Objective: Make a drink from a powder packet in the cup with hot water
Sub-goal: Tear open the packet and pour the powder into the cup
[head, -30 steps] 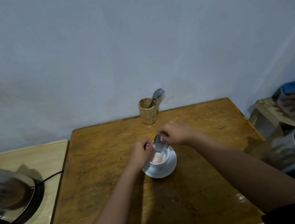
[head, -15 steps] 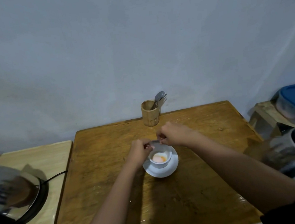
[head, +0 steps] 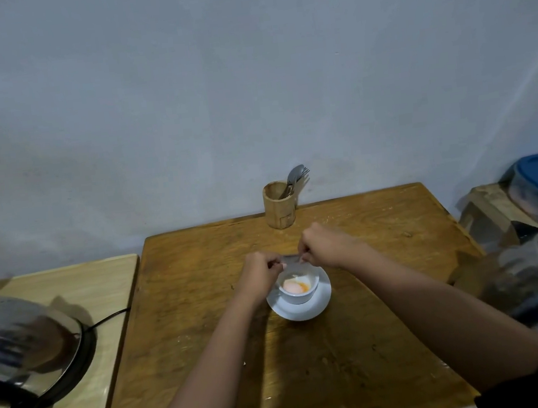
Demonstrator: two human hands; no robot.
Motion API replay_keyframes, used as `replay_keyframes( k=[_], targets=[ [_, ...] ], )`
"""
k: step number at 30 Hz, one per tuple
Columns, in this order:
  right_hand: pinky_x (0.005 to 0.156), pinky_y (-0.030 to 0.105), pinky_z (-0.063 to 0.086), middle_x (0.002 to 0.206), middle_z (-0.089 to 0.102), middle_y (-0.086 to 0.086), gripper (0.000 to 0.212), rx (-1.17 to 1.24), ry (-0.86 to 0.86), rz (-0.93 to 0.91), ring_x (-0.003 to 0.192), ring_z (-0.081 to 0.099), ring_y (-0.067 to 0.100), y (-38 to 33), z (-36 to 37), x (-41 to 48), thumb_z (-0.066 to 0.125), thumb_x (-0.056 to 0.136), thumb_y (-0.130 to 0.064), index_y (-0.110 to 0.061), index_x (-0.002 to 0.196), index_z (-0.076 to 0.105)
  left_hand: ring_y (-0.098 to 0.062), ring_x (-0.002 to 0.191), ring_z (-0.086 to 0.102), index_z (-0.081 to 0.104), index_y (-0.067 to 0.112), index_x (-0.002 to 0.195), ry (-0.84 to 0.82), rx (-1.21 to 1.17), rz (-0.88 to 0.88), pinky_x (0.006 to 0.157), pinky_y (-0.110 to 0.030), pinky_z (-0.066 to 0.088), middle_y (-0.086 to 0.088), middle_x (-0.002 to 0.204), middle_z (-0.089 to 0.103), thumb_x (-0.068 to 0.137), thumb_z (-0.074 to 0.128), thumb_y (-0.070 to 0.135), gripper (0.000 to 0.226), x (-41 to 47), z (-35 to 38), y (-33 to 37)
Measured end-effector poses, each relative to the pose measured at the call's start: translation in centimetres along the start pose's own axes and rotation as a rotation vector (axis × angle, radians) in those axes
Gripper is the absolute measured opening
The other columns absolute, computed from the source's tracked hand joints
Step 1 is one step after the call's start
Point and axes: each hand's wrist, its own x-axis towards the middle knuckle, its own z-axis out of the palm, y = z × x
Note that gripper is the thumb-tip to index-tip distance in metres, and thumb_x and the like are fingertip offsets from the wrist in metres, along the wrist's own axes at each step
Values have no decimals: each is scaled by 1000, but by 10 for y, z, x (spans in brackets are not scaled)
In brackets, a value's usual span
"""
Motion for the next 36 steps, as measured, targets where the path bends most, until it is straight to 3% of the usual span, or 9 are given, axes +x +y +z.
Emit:
replay_keyframes(
  k=[5,9,13,18,21,25,29,33,36],
  targets=[
    [71,38,55,85,63,7,12,-15,0,-6,80,62,24,1,2,-2,68,85,-20,-10,89,72,-10,59,43,63,13,69,4,-4,4,54,-23,35,3,60,49,86,60,12,18,0,0,-1],
    [72,39,56,84,67,8,9,-21,-7,-17,79,63,25,1,3,-2,68,84,-18,-10,86,72,-11,62,46,67,13,74,0,-11,12,59,-27,38,1,64,54,86,60,13,15,-1,3,-1],
    [64,35,50,70,59,4,15,12,-4,-15,67,55,20,1,4,-5,67,85,-19,-9,76,69,-11,59,44,57,16,64,5,-30,28,57,-27,36,5,58,48,86,60,15,23,-3,1,-5],
    [60,33,43,65,55,4,21,143,46,-3,67,52,20,-9,7,-5,64,86,-17,-12,66,63,-13,62,45,61,14,73,67,-159,45,58,-27,37,2,62,52,88,57,13,16,-15,-8,-14],
    [62,36,48,72,63,6,16,304,120,-22,70,58,20,-25,12,-3,63,85,-13,-13,69,64,-13,64,48,66,10,86,129,-264,21,61,-27,39,-3,71,57,89,55,13,13,-26,-18,-27],
    [54,20,43,73,57,-6,15,586,194,-12,66,55,7,-54,38,-2,66,84,-11,-21,94,61,-14,71,53,62,14,96,231,-353,-31,62,-24,43,0,77,58,89,56,14,9,-43,-26,-54],
    [58,24,44,68,54,-1,26,734,216,30,63,53,13,-77,72,-1,69,81,-10,-19,96,49,-10,62,44,56,18,96,310,-370,-129,57,-21,37,4,67,49,86,61,12,13,-61,-25,-81],
    [61,32,45,62,51,-5,30,753,184,104,62,53,14,-90,113,-4,70,76,-13,-19,94,46,-10,61,49,57,23,89,313,-428,-207,60,-24,41,4,65,53,86,58,5,18,-82,-14,-107],
    [58,25,39,63,48,-4,29,796,148,144,61,48,12,-91,137,-9,70,73,-10,-15,91,47,-7,59,53,58,30,79,301,-431,-252,60,-23,44,5,64,57,85,58,4,27,-96,-2,-124]
  ],
)
